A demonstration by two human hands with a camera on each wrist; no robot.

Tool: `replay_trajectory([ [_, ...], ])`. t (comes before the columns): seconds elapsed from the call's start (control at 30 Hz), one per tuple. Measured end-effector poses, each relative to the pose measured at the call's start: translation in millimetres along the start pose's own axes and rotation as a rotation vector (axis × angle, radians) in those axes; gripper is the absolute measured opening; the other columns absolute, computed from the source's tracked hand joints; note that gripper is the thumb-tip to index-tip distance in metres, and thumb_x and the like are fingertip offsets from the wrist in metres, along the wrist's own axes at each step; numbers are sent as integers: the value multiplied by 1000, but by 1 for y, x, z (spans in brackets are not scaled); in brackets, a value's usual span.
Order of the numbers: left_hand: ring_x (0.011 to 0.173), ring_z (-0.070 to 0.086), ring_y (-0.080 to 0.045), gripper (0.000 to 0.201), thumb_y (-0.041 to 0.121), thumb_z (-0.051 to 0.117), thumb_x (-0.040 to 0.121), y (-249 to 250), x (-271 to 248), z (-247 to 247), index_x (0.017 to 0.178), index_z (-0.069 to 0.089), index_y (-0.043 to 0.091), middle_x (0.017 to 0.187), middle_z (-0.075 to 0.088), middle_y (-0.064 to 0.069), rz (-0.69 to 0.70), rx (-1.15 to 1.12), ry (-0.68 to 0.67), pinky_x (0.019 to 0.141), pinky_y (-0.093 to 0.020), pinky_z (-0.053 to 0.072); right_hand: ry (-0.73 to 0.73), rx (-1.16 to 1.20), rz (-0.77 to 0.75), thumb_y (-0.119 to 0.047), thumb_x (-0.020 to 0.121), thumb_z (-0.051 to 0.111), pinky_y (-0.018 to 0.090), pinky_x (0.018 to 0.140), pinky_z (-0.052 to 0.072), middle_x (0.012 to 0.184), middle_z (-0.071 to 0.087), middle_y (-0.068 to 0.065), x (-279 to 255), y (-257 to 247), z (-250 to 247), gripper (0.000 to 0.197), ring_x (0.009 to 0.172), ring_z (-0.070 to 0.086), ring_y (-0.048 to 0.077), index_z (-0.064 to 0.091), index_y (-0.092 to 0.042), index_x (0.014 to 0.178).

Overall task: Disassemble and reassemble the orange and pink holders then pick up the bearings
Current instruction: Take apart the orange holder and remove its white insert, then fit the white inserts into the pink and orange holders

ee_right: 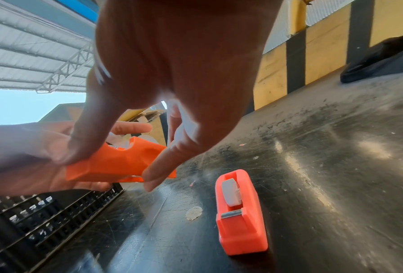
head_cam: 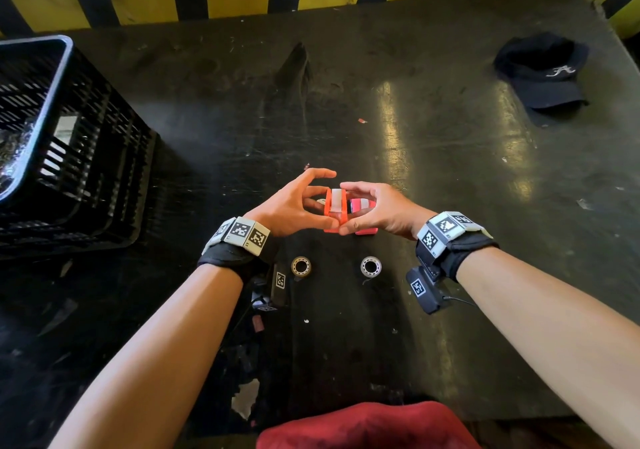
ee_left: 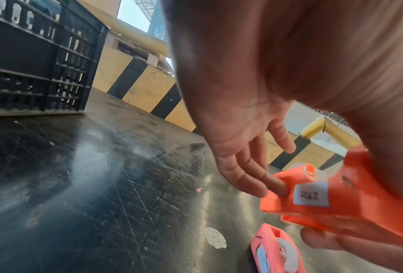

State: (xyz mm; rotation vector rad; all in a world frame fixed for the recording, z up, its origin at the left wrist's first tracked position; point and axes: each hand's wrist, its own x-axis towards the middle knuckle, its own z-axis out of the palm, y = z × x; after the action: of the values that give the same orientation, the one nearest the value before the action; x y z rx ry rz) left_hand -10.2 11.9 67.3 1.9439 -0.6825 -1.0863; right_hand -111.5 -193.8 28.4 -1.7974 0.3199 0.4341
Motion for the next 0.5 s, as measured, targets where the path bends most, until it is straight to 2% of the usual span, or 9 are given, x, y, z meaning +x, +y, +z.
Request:
replay_trajectory([
  [0.07, 109, 70, -10, 101, 14, 90, 73, -3, 3, -1, 153, 30, 34, 149, 52, -4, 3, 84, 29, 84, -23, 58, -8, -55, -9, -42, 48, 98, 47, 118, 40, 137, 64, -5, 4, -2, 0, 116, 132, 57, 16, 48, -19, 151],
  [0.17, 132, 56, -17, 111, 25, 94, 68, -9, 9, 0, 154, 26, 37, 152, 52, -3, 19, 193, 105, 107, -37, 47, 6, -172, -19, -42, 49, 98, 44, 114, 45, 138, 60, -5, 12, -7, -3, 115, 129, 58, 17, 47, -24, 150],
  [0.23, 139, 50, -23, 114, 28, 94, 66, -14, 14, 1, 155, 23, 35, 151, 53, -4, 42, 261, 148, 113, -41, 39, 12, -274, -35, -35, 55, 99, 38, 111, 45, 142, 57, -3, 18, -11, -4, 111, 130, 55, 19, 43, -25, 150],
  [0.3, 141, 46, -27, 118, 30, 94, 65, -18, 21, 2, 156, 19, 35, 151, 53, -3, 56, 343, 181, 117, -44, 34, 39, -424, -69, -36, 58, 98, 36, 111, 42, 149, 55, 2, 24, -13, -4, 112, 136, 52, 22, 39, -24, 152],
  [0.4, 143, 40, -31, 121, 33, 92, 65, -25, 32, 5, 158, 14, 37, 153, 51, -2, 34, 436, 210, 117, -55, 33, 71, -660, -70, -46, 60, 94, 48, 118, 32, 151, 54, 5, 37, -13, 0, 116, 139, 51, 29, 32, -23, 155],
  [0.5, 145, 37, -33, 124, 39, 91, 64, -37, 44, 11, 159, 11, 37, 153, 50, -2, 13, 508, 218, 117, -58, 32, 80, -863, -45, -56, 60, 89, 62, 124, 5, 148, 55, 2, 50, -3, 5, 114, 141, 49, 25, 33, -24, 154],
])
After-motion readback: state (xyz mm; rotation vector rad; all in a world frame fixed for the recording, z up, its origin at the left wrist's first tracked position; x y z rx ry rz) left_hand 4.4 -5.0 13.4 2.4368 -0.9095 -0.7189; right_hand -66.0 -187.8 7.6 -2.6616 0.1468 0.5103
